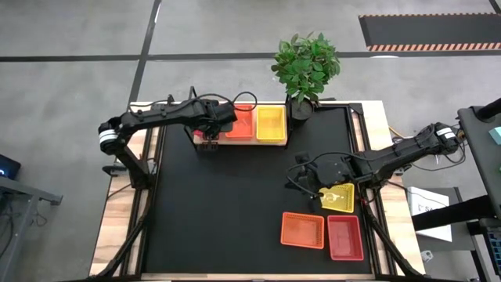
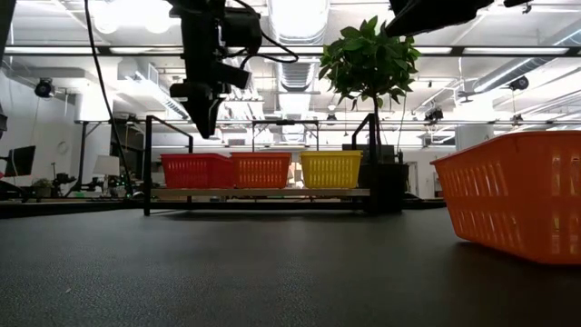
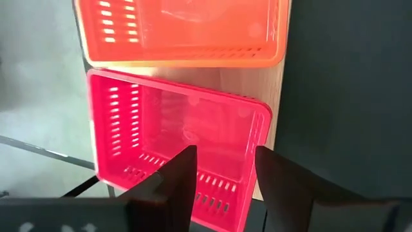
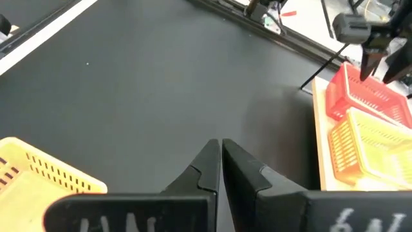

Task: Stack baskets on shelf by color
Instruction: Adjust the stacked orange bins on the shelf

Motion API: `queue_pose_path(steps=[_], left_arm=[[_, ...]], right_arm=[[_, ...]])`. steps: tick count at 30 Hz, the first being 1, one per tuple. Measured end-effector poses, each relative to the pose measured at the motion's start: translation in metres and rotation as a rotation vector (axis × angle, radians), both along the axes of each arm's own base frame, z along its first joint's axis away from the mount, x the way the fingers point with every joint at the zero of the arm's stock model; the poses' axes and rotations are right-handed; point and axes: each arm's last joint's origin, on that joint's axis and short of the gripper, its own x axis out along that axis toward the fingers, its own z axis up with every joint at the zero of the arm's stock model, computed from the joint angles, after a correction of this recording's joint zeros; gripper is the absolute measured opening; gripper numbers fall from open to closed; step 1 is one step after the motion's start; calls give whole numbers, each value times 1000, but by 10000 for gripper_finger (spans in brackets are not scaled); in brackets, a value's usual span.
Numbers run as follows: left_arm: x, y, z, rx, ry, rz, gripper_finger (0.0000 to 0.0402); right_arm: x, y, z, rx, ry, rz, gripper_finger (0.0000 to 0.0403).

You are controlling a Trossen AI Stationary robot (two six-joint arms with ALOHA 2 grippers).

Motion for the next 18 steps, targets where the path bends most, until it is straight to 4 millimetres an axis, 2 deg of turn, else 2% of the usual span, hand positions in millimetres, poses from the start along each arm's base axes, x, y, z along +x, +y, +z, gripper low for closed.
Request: queue_pose_path(steps=[5, 18], left_arm=[[0, 0, 0, 2, -1, 6, 141], [4, 2, -25, 27, -63, 28, 141]], right_arm=[[-1, 0, -2, 6, 23, -9, 9], [-1, 0, -2, 15, 22, -14, 9]])
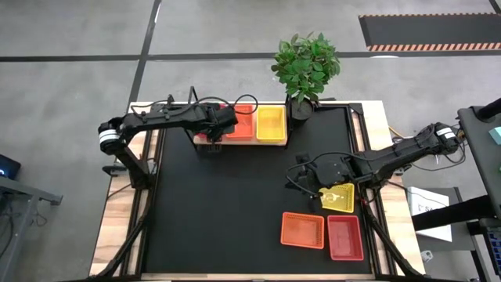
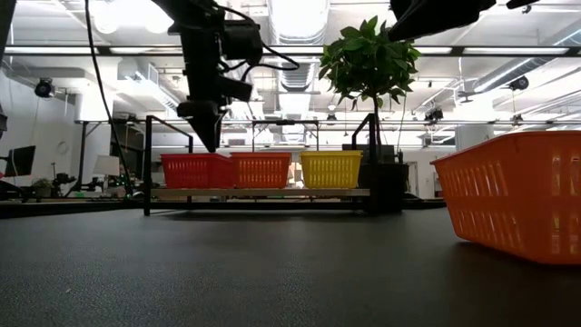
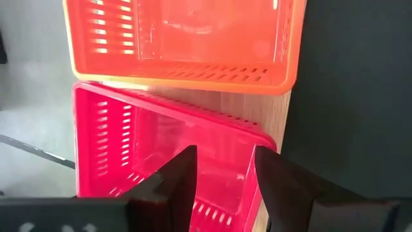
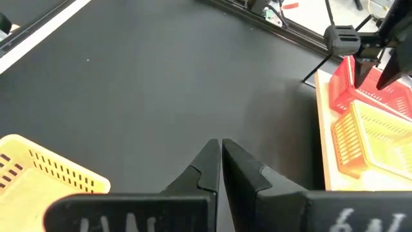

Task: Stack baskets on shelf by color
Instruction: Adjust the stacked orange bins on the shelf

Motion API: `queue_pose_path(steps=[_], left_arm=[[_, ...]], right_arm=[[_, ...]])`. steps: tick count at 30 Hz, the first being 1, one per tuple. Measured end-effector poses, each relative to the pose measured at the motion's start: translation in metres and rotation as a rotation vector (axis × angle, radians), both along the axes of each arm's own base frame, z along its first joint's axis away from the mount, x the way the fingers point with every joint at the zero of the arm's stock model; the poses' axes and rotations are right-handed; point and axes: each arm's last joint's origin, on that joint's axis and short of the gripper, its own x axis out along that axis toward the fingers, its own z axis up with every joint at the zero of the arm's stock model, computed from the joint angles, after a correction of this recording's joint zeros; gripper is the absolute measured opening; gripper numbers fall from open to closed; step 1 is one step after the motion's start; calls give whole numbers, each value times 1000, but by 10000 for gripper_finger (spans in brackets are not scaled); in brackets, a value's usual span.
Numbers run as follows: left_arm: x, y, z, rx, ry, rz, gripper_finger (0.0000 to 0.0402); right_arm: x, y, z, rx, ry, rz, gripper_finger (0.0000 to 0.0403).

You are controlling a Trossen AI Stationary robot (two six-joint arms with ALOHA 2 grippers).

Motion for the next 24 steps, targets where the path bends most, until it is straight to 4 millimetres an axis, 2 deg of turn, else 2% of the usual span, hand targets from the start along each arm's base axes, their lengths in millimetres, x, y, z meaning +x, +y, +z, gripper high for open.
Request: queue_pose_path(steps=[13, 16, 20, 24], left_arm=[[2, 0, 1, -1, -41, 44, 141], [1, 0, 6, 5, -47, 44, 141], [1, -8, 23, -21, -132, 6, 140], [8, -22, 22, -90, -204, -97, 120]], right_arm=[[0, 0, 0, 0, 0, -1, 9], [0, 0, 0, 0, 0, 0, 9], [0, 0, 0, -1, -1, 0, 9], [0, 0, 0, -2, -2, 1, 9]])
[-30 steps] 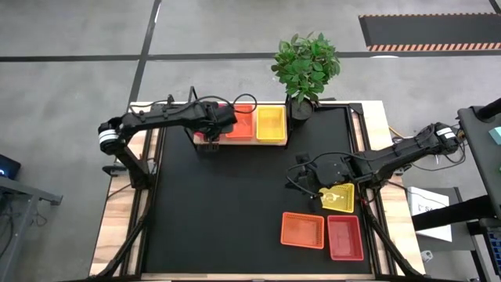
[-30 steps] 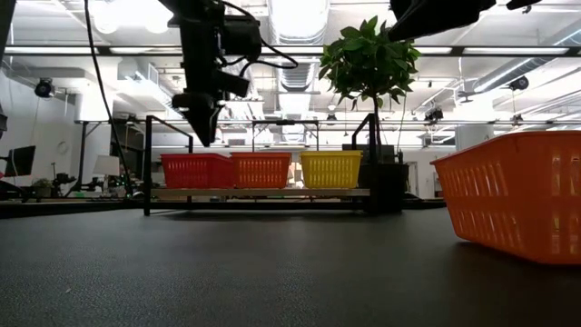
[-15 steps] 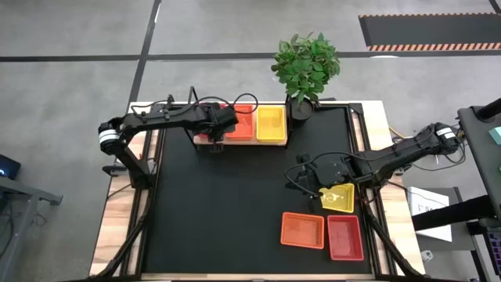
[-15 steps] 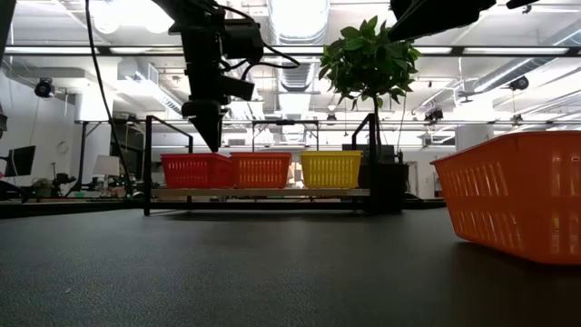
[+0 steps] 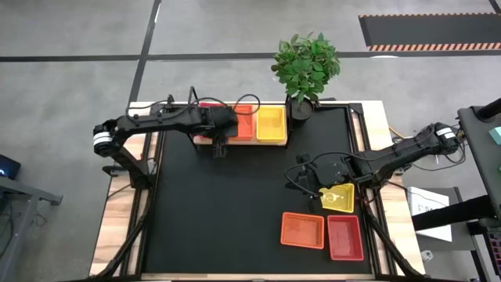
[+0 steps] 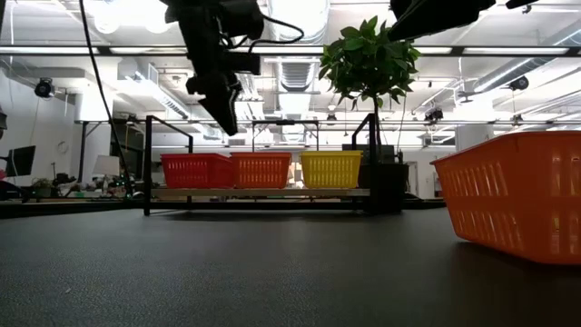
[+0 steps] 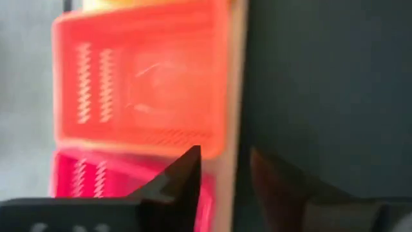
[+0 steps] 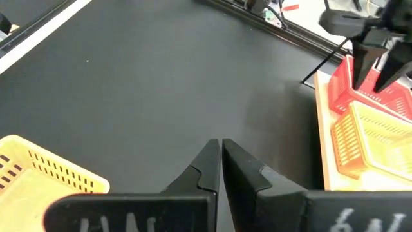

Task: Stack baskets on shelf by color
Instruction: Adjust the stacked orange bins on the shelf, then stack the orange bin on top of the orange bins on the shelf

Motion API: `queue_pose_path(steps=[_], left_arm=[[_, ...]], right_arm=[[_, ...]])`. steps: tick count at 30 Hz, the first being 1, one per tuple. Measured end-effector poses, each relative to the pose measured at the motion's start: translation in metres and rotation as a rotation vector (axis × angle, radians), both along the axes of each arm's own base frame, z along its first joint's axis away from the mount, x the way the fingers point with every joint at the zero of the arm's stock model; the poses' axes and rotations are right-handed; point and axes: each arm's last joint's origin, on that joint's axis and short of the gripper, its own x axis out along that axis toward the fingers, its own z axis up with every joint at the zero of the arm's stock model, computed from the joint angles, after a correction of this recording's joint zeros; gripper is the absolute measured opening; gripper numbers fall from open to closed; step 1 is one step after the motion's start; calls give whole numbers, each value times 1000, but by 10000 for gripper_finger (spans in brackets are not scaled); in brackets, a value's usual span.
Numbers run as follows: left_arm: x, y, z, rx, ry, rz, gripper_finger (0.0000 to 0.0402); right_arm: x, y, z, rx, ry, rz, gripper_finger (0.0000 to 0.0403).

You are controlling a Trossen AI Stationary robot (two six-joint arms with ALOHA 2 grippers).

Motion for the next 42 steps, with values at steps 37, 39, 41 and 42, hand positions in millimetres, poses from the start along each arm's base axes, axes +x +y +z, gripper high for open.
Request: queue_pose_path(steps=[37, 39, 41, 42], left_arm=[[28, -48, -17, 80, -358, 41, 1], [31, -72, -10, 75, -462, -33, 1], [31, -97, -6, 63, -564, -106, 1], [29, -108, -6, 53, -603, -139, 1]], right_arm=[[0, 0, 0, 9, 0, -6, 9], [0, 0, 0, 26, 2, -17, 9], [0, 0, 0, 46, -1, -29, 9], [0, 0, 1, 60, -5, -35, 9]])
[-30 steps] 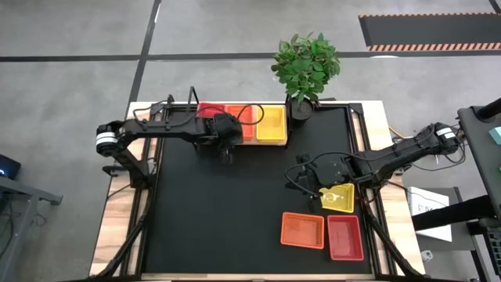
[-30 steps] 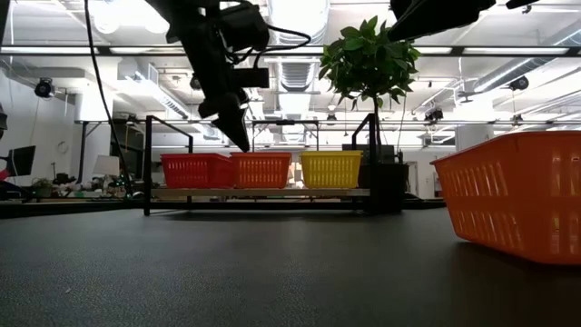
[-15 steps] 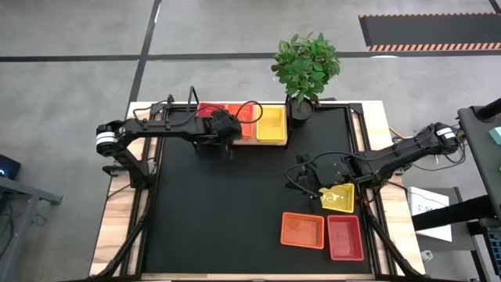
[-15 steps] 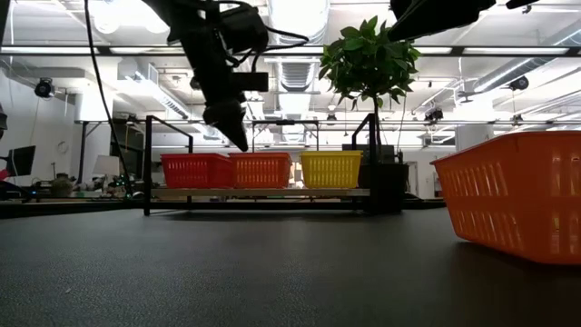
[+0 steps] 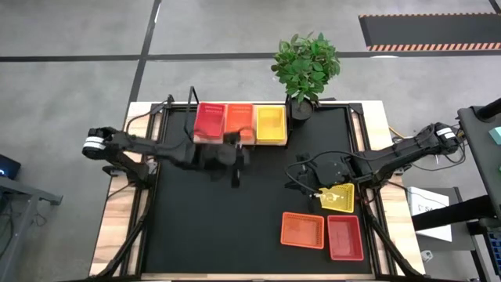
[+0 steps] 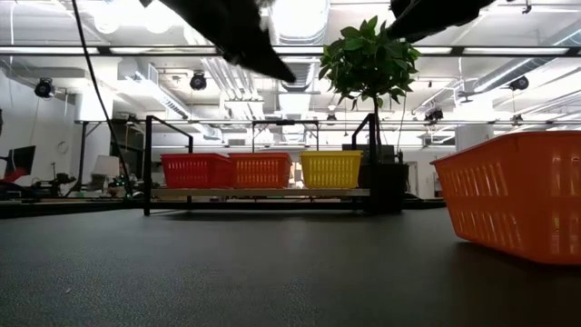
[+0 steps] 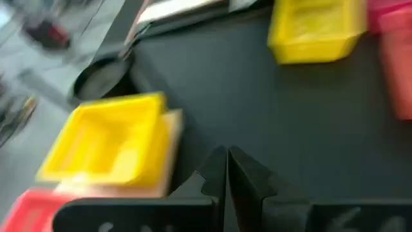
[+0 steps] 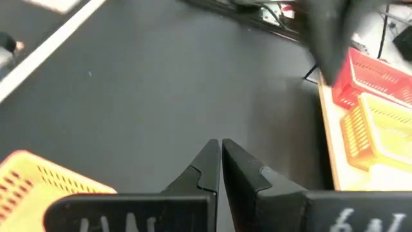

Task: Stack baskets on shelf by color
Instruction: Stack the orange bin on top of the orange bins on the shelf

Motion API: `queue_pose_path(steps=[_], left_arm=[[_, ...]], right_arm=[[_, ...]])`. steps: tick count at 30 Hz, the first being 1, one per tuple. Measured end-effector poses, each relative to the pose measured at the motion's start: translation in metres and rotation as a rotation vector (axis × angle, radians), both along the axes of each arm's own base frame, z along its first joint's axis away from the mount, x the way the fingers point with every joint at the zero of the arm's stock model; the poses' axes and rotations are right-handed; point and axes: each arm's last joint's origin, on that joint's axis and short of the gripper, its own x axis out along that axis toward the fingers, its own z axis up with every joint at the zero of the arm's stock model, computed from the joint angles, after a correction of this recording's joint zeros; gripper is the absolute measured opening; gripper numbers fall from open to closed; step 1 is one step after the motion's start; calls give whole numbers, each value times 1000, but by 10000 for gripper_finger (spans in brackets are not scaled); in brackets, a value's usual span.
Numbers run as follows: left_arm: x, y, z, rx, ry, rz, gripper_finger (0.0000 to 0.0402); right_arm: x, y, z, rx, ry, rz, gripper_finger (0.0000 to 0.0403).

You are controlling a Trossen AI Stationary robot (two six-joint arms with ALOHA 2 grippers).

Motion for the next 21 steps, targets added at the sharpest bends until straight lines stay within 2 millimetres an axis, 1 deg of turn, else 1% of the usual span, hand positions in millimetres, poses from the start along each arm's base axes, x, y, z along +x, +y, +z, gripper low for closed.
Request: queue_pose_path(steps=[2, 5, 7, 9, 12, 16, 21], left_arm=[[-6, -23, -4, -9, -52, -72, 1], [-17, -52, -9, -25, -139, -168, 1], [-24, -68, -16, -38, -188, -222, 1], [-31, -79, -25, -43, -195, -264, 1], [-41, -89, -32, -50, -204, -305, 1], [-47, -93, -35, -47, -188, -322, 1], [-54, -90, -26, 0, -180, -342, 1]], right_arm=[[2, 1, 0, 32, -9, -9, 9], [6, 3, -1, 66, -23, -10, 9], [11, 4, -3, 84, -37, -15, 11], [15, 5, -6, 94, -24, -24, 18], [23, 8, -5, 129, -19, -45, 39], [34, 11, 2, 163, 6, -72, 73], [49, 16, 14, 168, 106, -106, 112]])
